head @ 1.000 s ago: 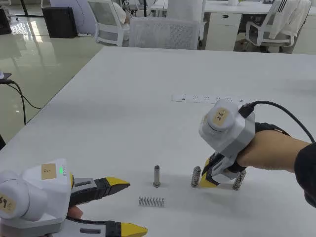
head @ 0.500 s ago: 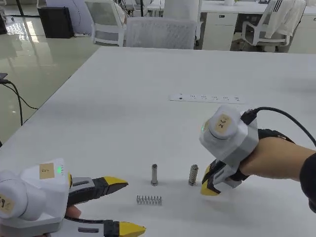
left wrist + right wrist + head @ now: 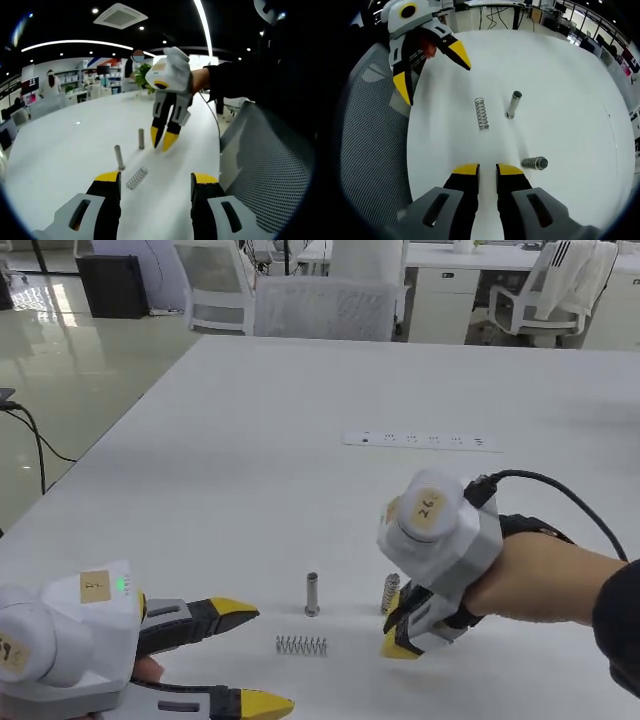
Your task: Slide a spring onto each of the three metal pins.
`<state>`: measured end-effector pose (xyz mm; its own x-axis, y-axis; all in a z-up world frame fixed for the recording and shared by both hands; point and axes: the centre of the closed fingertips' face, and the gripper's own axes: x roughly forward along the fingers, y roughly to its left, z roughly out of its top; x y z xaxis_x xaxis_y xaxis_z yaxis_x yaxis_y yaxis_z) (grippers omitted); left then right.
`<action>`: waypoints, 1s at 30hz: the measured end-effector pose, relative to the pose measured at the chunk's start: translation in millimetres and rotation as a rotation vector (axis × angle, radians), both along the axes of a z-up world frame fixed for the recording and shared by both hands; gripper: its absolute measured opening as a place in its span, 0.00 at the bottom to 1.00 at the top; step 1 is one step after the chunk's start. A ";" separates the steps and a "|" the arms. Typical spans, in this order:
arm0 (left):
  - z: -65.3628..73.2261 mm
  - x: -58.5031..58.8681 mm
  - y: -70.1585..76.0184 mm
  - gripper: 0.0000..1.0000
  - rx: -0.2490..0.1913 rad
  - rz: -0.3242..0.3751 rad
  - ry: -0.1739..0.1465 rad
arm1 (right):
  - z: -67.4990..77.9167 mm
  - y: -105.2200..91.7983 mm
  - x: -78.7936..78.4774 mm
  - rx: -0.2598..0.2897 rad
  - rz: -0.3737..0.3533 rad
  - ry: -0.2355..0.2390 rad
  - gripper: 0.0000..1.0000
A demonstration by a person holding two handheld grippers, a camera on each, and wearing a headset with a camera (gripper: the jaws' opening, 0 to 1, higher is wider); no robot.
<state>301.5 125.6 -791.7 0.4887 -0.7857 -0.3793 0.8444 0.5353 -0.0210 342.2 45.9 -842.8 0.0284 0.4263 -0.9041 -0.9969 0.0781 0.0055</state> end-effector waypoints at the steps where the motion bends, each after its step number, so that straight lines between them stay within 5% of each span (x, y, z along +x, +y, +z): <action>1: -0.1 -0.1 0.3 0.51 0.001 0.001 0.000 | -0.1 1.9 -1.1 0.001 0.006 0.001 0.10; 30: -0.9 0.5 3.6 0.51 0.006 0.009 0.006 | -8.9 54.2 4.5 0.025 0.088 -0.014 0.12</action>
